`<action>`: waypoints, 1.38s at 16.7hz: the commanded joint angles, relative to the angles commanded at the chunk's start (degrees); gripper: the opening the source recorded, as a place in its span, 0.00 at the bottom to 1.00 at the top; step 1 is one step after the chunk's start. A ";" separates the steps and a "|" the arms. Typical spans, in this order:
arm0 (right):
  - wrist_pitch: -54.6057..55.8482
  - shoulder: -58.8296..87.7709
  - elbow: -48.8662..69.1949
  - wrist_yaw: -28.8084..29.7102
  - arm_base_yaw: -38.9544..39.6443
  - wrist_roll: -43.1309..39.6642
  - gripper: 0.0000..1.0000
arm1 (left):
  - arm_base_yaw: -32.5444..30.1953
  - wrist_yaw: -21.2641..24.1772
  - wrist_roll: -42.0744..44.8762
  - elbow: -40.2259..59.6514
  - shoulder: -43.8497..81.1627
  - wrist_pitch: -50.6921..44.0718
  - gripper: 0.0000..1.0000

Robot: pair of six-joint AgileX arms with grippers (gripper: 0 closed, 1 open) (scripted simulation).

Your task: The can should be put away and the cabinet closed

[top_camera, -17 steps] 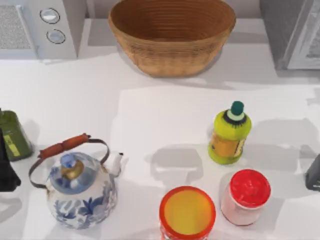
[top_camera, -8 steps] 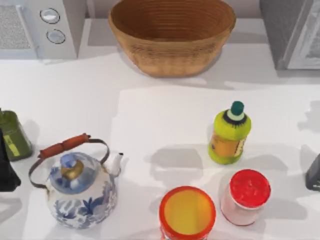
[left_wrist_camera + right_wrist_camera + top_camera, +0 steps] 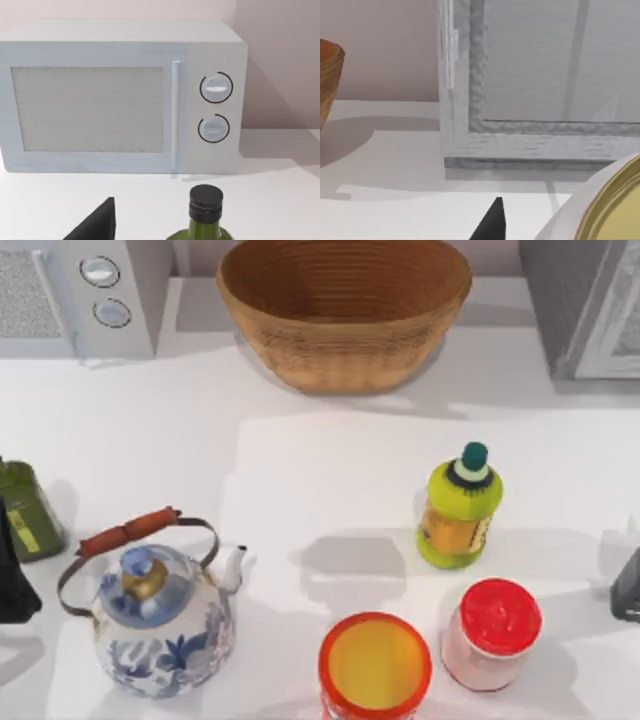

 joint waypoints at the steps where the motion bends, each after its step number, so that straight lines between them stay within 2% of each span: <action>1: 0.64 -3.72 -2.76 0.48 0.79 0.42 0.00 | 0.00 0.00 0.00 0.00 0.00 0.00 1.00; 6: 3.26 -13.10 -10.01 1.94 2.96 1.56 0.00 | 0.00 0.00 0.00 0.00 0.00 0.00 1.00; 13: 2.27 -11.09 -8.20 2.28 2.90 1.53 0.00 | 0.00 0.00 0.00 0.00 0.00 0.00 1.00; 18: -3.34 3.56 7.03 5.28 3.80 1.38 0.00 | 0.00 0.00 0.00 0.00 0.00 0.00 1.00; 23: -10.50 25.29 35.36 8.95 6.10 1.70 0.00 | 0.00 0.00 0.00 0.00 0.00 0.00 1.00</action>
